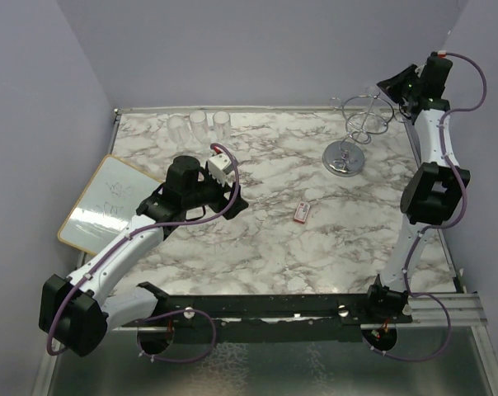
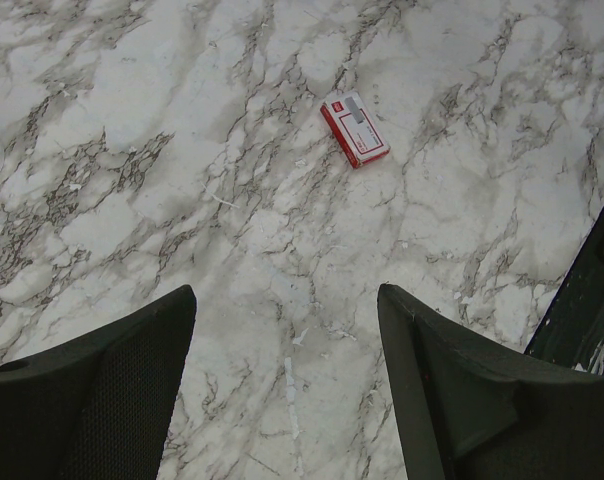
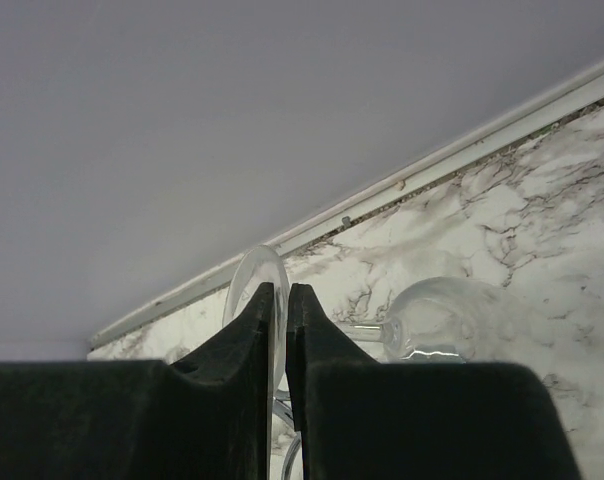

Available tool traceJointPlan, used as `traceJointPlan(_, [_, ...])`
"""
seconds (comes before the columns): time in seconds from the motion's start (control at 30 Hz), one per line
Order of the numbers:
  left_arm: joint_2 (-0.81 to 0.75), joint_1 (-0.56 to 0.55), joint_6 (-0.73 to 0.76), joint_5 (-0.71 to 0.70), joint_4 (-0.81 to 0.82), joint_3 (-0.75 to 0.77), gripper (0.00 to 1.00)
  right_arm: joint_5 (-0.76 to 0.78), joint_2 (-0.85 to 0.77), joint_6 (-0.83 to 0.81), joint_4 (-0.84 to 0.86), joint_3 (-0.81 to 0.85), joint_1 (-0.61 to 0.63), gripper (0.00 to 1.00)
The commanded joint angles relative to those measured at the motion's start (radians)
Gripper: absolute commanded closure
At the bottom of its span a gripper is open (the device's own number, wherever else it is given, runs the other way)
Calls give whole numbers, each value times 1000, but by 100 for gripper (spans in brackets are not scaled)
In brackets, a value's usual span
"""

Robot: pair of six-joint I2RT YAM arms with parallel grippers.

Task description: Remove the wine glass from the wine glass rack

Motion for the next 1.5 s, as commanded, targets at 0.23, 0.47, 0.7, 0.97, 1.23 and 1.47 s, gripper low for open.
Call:
traceJointPlan(0.23, [5,-6,8,17,27,-6,25,-144,-93,211,271,-184,-58,99])
traceJointPlan(0.47, [8,-8,6,20,28,-5,25,-149,-90,280,346,-214,-63,99])
traceJointPlan(0.7, [8,-7,6,20,27,-5,25,-175,-43,357,395,-185,-63,99])
traceJointPlan(0.97, [6,-7,8,18,27,-6,25,-196,-29,414,434,-191,-63,99])
traceJointPlan(1.23, [3,-7,8,18,28,-6,25,-181,-45,479,515,-248,-64,99])
traceJointPlan(1.47, [1,-8,9,17,27,-8,25,-177,-8,515,543,-208,-65,99])
